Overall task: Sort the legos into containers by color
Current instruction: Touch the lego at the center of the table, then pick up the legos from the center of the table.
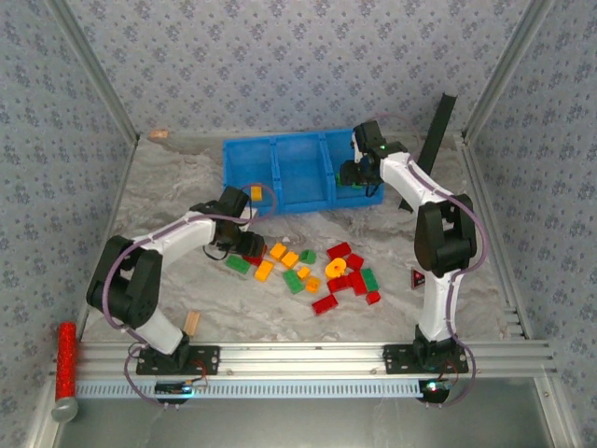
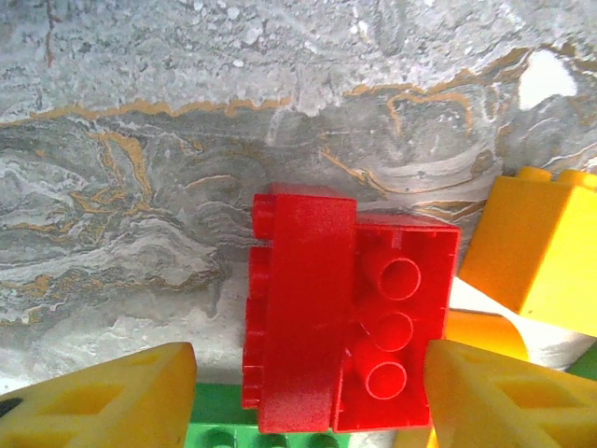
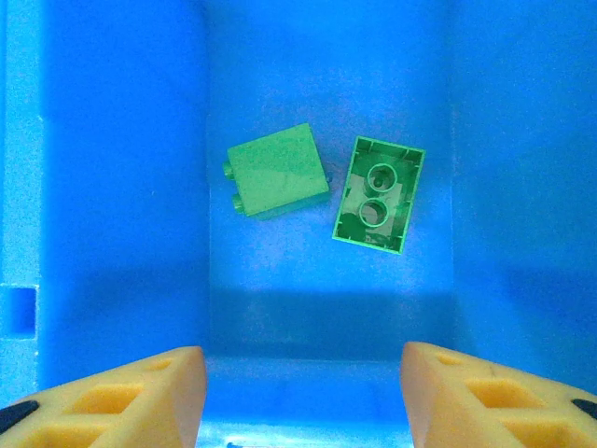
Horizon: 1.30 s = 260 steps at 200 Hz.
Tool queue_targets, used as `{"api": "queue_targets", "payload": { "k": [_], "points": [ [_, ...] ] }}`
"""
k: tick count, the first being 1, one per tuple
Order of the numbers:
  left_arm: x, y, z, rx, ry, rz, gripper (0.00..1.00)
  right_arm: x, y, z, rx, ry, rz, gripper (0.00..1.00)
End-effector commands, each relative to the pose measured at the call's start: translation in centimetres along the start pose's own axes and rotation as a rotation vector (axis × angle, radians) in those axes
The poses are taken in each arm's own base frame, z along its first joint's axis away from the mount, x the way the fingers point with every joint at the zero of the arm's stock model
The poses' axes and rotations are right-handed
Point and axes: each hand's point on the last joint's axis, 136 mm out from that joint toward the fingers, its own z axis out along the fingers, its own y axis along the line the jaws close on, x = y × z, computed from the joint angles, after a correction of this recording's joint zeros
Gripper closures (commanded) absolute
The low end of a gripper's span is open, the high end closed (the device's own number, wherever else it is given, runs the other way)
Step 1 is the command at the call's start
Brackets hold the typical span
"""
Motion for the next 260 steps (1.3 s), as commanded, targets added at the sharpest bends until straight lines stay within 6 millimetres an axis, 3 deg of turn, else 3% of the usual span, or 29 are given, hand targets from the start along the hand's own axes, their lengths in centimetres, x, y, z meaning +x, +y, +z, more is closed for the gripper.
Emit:
{"api": "queue_targets", "payload": {
  "k": [1,41,127,159,232,260],
  "points": [
    [-0.3,0.1,-0.9,0.004,-0.021,0.0,0.34,0.1,0.2,-1.0,0.005,0.005,-0.028,0.41],
    [-0.4,1.3,-0.8,-0.031,-0.017,-0.033,0.35,-0.1,0.4,-1.1,0.007,0.006,-0.037,0.41],
    [-0.2,1.2,0.5,-0.006,0.023,-0.043,0.4,-0.2,0.7,-0.8,0.013,0.011,-0.044,0.41],
    [-0.4,1.4,0.7,-0.01,0.025,-0.052,0.48,-0.2,0.7,-0.7,0.012,0.014,-0.048,0.41],
    [-0.5,1.8,0.7,-0.007,0.032,-0.067,0.52,-0.2,0.9,-0.4,0.011,0.021,-0.053,0.41],
    [-0.8,1.9,0.3,0.009,0.015,-0.083,0.63,-0.3,1.0,-0.3,0.01,0.022,-0.054,0.41]
  ]
}}
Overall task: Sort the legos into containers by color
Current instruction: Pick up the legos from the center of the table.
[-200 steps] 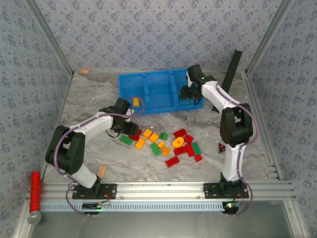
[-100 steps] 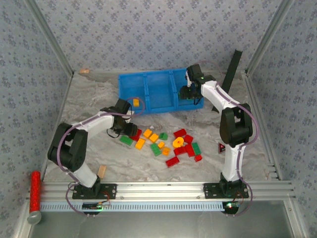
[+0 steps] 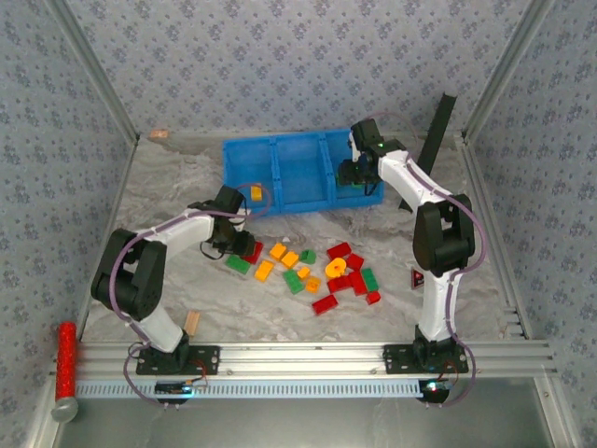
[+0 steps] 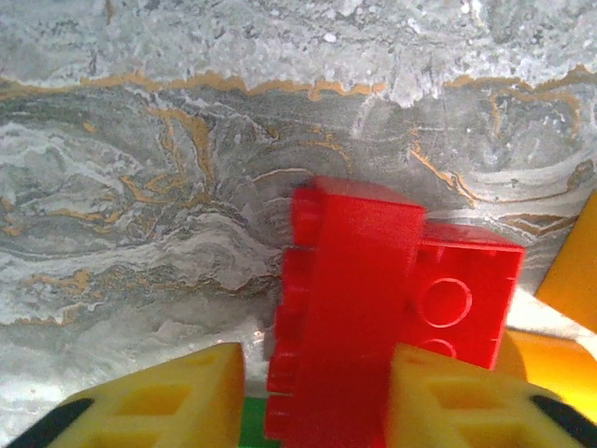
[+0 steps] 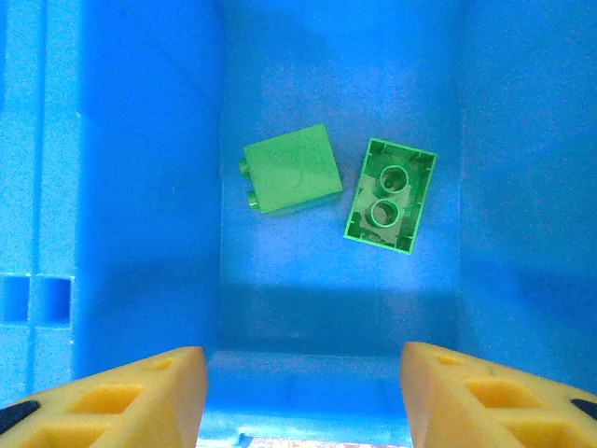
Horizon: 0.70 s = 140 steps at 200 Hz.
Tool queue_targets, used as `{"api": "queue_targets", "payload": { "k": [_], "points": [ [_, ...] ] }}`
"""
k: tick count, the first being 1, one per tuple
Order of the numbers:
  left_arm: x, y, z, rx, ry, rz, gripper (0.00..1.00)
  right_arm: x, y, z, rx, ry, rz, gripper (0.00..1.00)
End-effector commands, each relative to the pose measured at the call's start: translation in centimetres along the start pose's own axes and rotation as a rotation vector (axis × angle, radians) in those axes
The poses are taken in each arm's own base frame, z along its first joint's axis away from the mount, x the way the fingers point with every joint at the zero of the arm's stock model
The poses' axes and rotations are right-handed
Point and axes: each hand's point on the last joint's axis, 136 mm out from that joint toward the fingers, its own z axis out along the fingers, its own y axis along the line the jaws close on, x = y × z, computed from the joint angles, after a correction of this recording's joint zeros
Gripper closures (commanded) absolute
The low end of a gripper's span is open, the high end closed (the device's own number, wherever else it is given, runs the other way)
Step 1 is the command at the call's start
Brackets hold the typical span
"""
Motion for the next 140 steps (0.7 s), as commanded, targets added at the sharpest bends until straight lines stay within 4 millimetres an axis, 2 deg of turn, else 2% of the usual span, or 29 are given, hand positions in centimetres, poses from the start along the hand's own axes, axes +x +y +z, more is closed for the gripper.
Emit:
{"api": "queue_targets", "payload": {
  "k": [1,47,140],
  "points": [
    [-1.2,-0.3,-1.1,0.033,-0.029,-0.009,0.63,0.1,0.2,0.2,0.012,0.018,-0.023,0.41],
    [-1.2,-0.4,-1.2,0.052,-0.03,-0.018,0.66,0.5,0.4,0.6,0.01,0.034,-0.028,0.41],
    [-1.2,-1.7,-3.5,0.116,-0.052,-0.028,0.69,1.1,0.6,0.7,0.014,0.048,-0.032,0.41]
  ]
}}
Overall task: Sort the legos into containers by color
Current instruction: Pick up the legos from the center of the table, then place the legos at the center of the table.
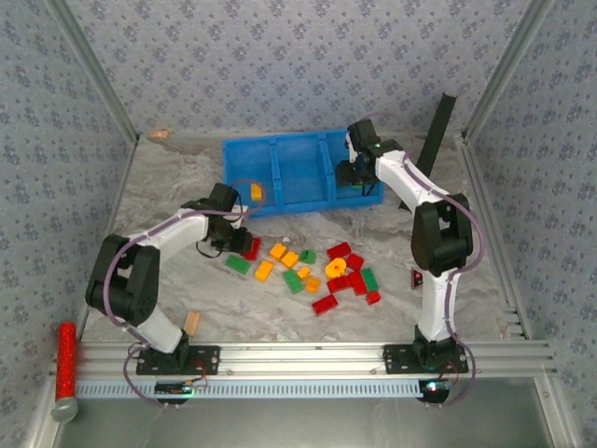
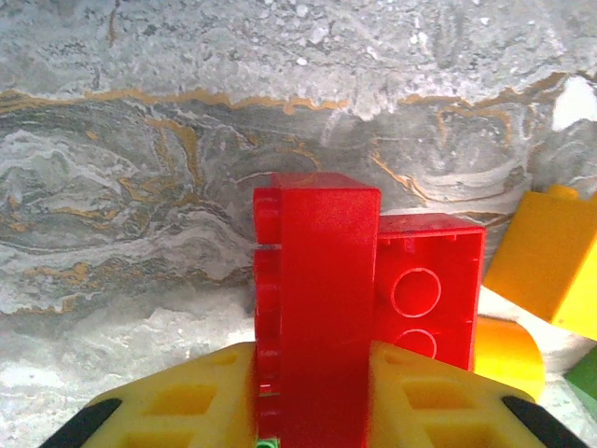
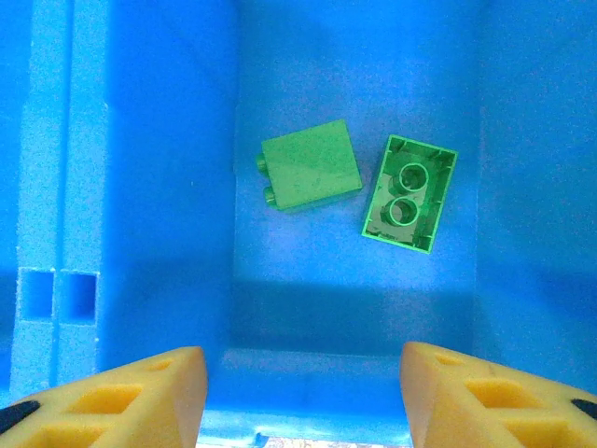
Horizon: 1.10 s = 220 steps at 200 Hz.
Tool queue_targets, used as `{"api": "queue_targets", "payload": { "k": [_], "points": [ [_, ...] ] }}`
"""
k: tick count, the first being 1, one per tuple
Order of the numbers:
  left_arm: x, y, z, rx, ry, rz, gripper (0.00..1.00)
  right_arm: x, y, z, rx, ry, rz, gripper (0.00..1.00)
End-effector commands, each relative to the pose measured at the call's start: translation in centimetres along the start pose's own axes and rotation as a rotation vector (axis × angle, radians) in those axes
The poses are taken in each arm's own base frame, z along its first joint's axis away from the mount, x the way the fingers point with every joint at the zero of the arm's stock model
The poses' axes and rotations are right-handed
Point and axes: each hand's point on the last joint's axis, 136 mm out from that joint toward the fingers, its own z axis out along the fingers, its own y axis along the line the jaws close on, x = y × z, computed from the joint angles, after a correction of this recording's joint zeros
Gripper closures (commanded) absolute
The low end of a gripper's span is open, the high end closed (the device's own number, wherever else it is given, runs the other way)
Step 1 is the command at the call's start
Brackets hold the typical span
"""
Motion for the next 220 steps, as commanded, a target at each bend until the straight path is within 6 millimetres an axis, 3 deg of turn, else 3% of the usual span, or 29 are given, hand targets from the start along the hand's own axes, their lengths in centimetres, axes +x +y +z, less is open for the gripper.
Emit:
{"api": "queue_targets", "payload": {
  "k": [1,45,88,134,199,220],
  "points": [
    [-0.9,-1.1,-1.9,0.044,-0.03,-0.011,0.69,0.8,0.0,0.5,0.02,0.037,-0.02,0.41],
    [-0.7,-2.4,-1.5,0.104,-0.022,-0.034,0.7,1.3,-0.2,0.1,0.03,0.037,-0.021,0.41],
    [-0.3,-4.2,0.1,0.099,0.013,0.003,0.69,2.5,-0.7,-0.2,0.05,0.051,-0.024,0.41],
    [0.0,-3.8,0.6,0.068,0.023,-0.007,0.52,2.8,-1.0,-0.9,0.064,0.049,-0.026,0.4],
    [-0.2,-2.5,-0.1,0.038,-0.007,-0.041,0.51,3.2,-1.0,-1.0,0.066,0.054,-0.027,0.4],
    [-0.9,-2.9,-0.9,0.083,-0.052,-0.057,0.47,3.3,-1.0,-1.0,0.067,0.056,-0.023,0.4]
  ]
}}
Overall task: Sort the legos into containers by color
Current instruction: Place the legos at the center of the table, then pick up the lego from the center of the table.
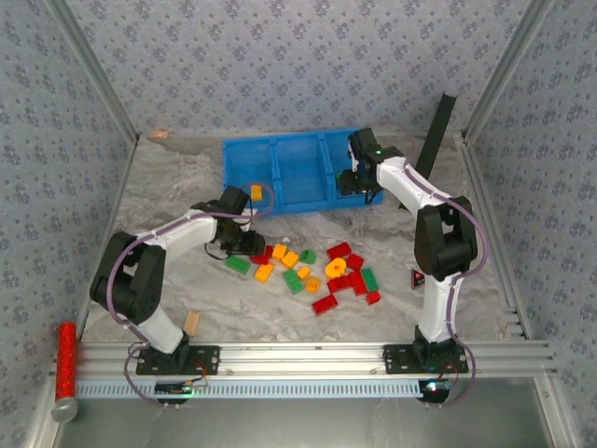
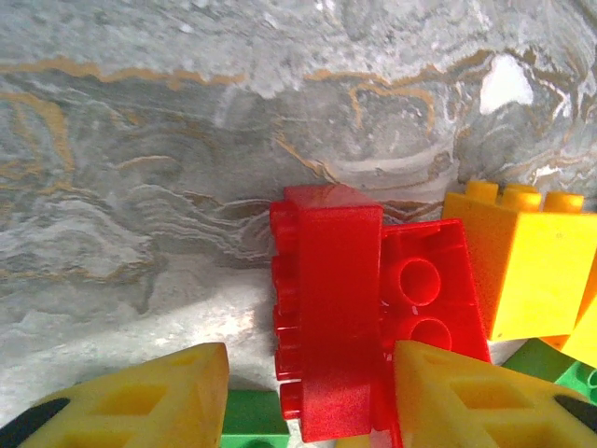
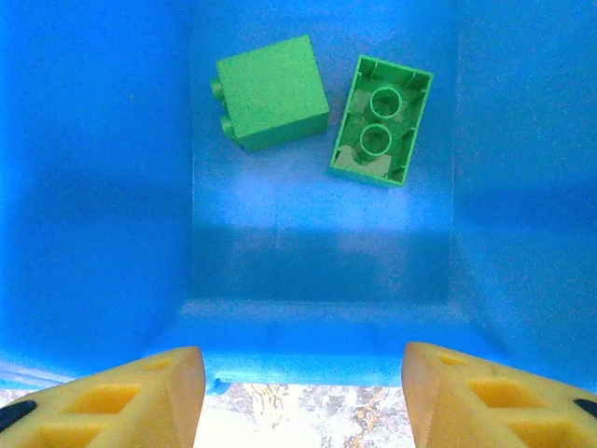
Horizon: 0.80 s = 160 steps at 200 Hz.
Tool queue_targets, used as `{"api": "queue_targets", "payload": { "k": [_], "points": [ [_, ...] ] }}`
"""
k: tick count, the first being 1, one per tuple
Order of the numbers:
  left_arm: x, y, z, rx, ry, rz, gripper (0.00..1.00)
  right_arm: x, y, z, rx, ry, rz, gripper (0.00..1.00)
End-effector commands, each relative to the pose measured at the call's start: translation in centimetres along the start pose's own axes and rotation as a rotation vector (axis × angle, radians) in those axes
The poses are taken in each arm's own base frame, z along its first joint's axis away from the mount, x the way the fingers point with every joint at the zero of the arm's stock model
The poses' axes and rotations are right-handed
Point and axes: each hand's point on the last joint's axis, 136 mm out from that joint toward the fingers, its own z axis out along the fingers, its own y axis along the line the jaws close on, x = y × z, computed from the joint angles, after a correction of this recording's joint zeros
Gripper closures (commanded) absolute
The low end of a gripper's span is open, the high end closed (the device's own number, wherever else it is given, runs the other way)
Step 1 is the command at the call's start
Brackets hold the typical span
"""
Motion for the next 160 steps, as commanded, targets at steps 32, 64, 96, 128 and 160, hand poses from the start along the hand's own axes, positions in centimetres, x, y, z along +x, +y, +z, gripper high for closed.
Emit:
{"api": "queue_targets", "payload": {
  "k": [32,64,96,128,160],
  "points": [
    [-1.5,-0.3,-1.4,0.028,-0.06,-0.033,0.44,0.5,0.1,-0.9,0.009,0.005,-0.016,0.4],
    [-2.2,-0.3,-0.8,0.035,-0.058,-0.046,0.43,0.5,0.4,-0.7,0.007,0.01,-0.021,0.4],
    [-3.4,-0.7,-0.5,0.041,-0.065,-0.038,0.41,0.3,0.6,-0.6,0.006,0.01,-0.024,0.4],
    [-4.2,-0.6,0.2,0.029,-0.049,-0.032,0.41,0.4,0.5,-1.0,0.015,0.007,-0.027,0.4],
    [-4.4,-0.4,1.1,0.016,-0.023,-0.034,0.43,0.6,0.3,-1.4,0.024,0.004,-0.029,0.4]
  ]
}}
